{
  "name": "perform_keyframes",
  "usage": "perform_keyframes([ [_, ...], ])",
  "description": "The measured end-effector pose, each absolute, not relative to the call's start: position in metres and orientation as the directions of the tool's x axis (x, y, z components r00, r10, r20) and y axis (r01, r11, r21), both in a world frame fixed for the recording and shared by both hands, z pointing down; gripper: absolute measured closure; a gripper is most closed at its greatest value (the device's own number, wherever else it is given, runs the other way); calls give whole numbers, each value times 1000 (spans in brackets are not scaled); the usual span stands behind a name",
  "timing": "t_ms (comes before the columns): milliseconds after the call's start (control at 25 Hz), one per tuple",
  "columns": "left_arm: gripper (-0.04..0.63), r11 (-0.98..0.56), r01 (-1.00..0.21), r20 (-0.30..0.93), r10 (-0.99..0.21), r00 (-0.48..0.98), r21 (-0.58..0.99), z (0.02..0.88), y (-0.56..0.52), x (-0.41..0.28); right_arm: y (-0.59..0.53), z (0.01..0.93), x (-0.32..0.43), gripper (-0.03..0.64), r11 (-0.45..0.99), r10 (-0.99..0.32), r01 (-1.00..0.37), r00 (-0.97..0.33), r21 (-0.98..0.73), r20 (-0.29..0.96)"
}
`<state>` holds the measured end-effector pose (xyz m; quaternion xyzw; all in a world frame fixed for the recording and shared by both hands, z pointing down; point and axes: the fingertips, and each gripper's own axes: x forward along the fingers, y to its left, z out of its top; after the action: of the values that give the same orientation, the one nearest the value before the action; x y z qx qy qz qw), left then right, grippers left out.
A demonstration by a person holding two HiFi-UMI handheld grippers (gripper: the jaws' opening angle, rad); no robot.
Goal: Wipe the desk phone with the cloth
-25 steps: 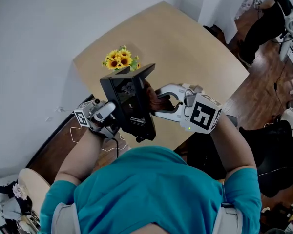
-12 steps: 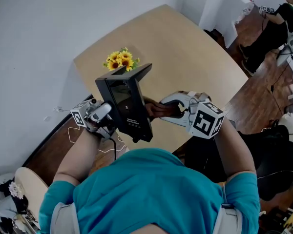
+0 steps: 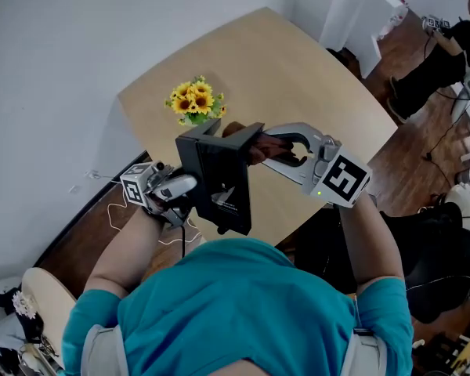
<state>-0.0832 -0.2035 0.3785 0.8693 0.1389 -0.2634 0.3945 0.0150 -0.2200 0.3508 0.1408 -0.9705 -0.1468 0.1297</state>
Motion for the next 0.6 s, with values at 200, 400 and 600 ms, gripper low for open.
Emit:
perform_keyframes([
  [200,430,-656,389,-539,-33,841,647,392,-212,-90,-258,368,74,505,883,-467,-448,-869,140,164],
  [400,430,-602,226,-374,-131,918,766,453,-222,-87,-244,405,126,505,837,-539,-548,-819,14,196],
  [600,430,-485,79,-198,-200,960,871,540,-218,-93,-213,451,139,505,816,-534,-569,-808,-96,249],
])
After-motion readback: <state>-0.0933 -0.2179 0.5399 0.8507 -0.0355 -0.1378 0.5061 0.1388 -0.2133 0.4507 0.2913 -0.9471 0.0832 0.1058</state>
